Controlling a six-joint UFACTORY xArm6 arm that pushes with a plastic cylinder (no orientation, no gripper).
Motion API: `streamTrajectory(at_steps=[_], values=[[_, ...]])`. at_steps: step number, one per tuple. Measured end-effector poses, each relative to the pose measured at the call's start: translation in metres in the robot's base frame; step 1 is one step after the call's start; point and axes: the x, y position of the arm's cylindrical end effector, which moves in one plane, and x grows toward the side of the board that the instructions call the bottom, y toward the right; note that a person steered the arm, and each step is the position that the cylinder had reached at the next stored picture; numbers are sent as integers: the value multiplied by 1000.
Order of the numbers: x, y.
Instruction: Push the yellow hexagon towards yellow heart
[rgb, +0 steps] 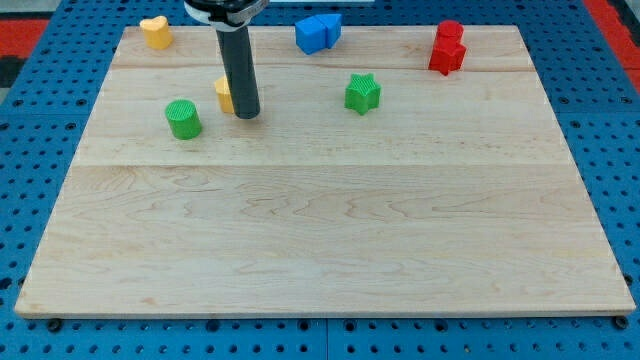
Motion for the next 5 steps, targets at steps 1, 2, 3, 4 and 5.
streamTrajectory(at_steps=[1, 2, 3, 4, 5], values=[[-25, -9], [-44, -41], [-55, -64], [-39, -90], [-48, -101]])
